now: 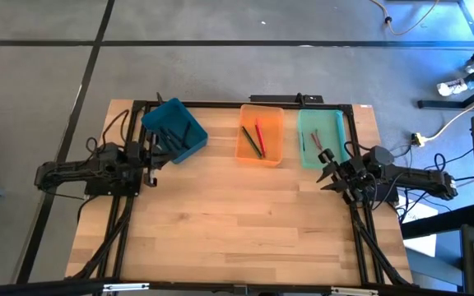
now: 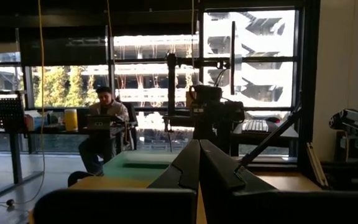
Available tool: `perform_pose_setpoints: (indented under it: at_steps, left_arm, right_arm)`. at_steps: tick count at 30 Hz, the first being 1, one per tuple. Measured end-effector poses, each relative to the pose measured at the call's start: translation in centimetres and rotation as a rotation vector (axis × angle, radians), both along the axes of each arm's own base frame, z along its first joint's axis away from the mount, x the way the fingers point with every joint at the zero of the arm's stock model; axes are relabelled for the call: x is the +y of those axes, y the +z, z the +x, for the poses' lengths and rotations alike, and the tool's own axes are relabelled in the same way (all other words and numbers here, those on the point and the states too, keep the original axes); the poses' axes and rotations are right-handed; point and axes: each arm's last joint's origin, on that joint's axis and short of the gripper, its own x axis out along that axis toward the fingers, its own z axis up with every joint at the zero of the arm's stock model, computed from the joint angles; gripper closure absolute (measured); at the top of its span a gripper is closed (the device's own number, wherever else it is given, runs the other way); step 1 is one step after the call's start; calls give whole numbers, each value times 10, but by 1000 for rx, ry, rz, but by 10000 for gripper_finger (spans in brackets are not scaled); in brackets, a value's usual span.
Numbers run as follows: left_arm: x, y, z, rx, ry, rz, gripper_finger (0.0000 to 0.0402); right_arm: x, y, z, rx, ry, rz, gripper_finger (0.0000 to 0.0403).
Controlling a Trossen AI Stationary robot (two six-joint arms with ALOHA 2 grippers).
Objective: Sort crayons/erasers/pens/pencils in bins
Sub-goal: Return to Home Position
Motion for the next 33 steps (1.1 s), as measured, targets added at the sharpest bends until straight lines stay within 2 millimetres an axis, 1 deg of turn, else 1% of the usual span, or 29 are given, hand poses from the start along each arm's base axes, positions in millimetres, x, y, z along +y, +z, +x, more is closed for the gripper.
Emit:
perform_pose_setpoints:
  at_steps: [10,12,16,21,25,30,33]
  left_arm:
    - [0,-2,1,17,1,-3,401]
    - [0,-7,2,10,-2,-14,401]
    - [1,-13,3,75,0,-60,401]
    - [0,-10,3,41,11,-14,401]
    - [0,-11,3,52,14,-16,401]
    - [1,-12,3,60,45,-41,401]
    - [1,-13,3,74,46,-47,401]
  right_arm:
    - [-3,-3,-5,8,-52,-19,295]
    - [-4,-4,-4,9,-78,-31,295]
    - [-5,-4,-4,-11,-141,-51,295]
    - [-5,-3,-4,8,-127,2,295]
    - [-5,-3,-4,20,-96,17,295]
    - [-6,-5,-3,10,-165,-22,295]
    - [-9,-8,-1,50,-244,2,295]
